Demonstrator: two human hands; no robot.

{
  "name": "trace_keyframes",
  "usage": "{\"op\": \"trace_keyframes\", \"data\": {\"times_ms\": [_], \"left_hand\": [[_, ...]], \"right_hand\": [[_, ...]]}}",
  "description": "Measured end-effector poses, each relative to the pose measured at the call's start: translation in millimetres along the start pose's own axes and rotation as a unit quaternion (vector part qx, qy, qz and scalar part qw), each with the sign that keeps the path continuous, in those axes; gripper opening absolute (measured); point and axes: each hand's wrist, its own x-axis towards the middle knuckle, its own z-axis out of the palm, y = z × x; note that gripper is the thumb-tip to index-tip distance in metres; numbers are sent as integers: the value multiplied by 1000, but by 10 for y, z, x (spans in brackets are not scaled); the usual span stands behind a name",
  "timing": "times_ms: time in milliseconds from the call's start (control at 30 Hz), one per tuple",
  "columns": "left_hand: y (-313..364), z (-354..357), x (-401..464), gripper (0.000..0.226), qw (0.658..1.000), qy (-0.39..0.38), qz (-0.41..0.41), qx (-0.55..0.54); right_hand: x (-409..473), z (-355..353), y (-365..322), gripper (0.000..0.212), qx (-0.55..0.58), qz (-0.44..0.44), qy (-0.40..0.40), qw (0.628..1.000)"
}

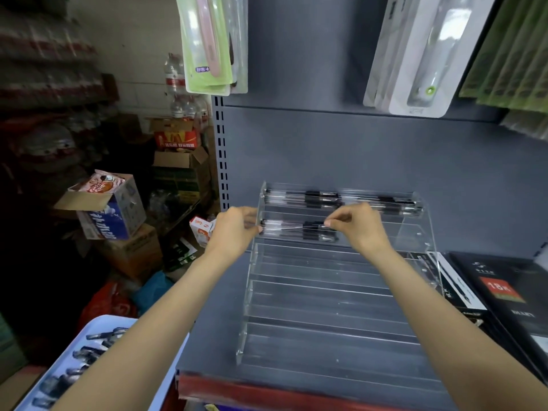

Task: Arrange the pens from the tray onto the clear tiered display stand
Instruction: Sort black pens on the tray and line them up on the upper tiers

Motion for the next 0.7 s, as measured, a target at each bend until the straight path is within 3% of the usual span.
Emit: {"op": "trace_keyframes", "data": {"times_ms": [367, 533, 700], "left_hand": [[54, 69, -65, 27, 997, 83, 8, 8], [63, 11, -246, 23, 991, 120, 52, 28], [-201, -180, -614, 17, 987, 140, 36, 64]], "right_hand": [[43, -25, -33, 2, -35, 16, -42, 998], [-137, 77, -277, 5, 11, -70, -2, 997], [-402, 443, -684, 10, 67, -123, -69, 988]]}}
